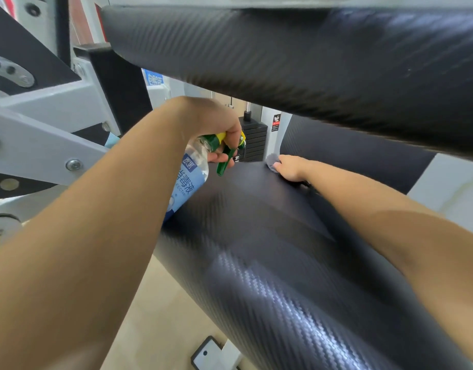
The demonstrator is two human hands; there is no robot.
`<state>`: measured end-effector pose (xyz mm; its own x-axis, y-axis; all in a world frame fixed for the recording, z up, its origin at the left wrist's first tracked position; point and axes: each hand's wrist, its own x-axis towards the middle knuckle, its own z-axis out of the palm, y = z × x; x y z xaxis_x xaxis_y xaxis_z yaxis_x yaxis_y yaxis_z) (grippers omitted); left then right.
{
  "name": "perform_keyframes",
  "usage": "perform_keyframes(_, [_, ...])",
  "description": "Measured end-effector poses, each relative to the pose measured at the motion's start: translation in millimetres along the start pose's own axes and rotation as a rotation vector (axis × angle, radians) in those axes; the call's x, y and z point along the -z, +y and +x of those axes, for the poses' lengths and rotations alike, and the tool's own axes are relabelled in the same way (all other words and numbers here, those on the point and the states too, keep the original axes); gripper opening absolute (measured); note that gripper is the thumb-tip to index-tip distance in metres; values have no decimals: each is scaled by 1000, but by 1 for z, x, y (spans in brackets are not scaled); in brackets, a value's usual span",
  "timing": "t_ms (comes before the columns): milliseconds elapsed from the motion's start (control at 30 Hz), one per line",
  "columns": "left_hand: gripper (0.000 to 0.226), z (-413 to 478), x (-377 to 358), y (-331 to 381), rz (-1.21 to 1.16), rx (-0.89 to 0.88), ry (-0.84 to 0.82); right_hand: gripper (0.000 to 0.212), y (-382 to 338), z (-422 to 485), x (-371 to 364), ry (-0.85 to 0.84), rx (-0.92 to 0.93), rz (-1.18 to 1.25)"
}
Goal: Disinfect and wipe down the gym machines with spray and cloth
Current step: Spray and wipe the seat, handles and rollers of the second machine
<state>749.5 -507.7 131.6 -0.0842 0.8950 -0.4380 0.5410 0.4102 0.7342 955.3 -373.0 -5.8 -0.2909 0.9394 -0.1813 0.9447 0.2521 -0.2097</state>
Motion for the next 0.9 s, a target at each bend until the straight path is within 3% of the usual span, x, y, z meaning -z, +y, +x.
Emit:
perform_keyframes(167, [26, 1, 8, -3, -30, 11, -22, 42, -12, -5, 6, -49, -1, 12])
perform_keyframes(267, [27, 1, 5, -3, -46, 8, -27, 17, -1, -41, 9, -20, 127, 79])
perform_keyframes(333, [27, 0, 6, -4, -55, -10, -33, 13, 4, -78, 3, -11, 247, 215])
perform_keyframes(400, [24, -1, 9, -4, -48, -34, -36, 33, 7, -101, -4, 8, 379, 306])
perform_keyframes(467, [24, 0, 9, -4, -35, -34, -32, 36, 10, -94, -6, -29, 433, 296])
perform_keyframes(600, [28, 4, -2, 1, 33, 14, -28, 22, 5, -35, -7, 35, 249, 199])
perform_keyframes(700, [22, 4, -6, 4, 84, 55, -10, 27, -8, -9, -11, 72, 154, 106])
perform_keyframes(833, [18, 1, -4, 1, 59, 40, 11, 27, -30, -69, -5, 76, 396, 200])
perform_keyframes(900, [17, 0, -3, 0, 40, 26, 11, 37, -31, -127, -4, 73, 496, 223])
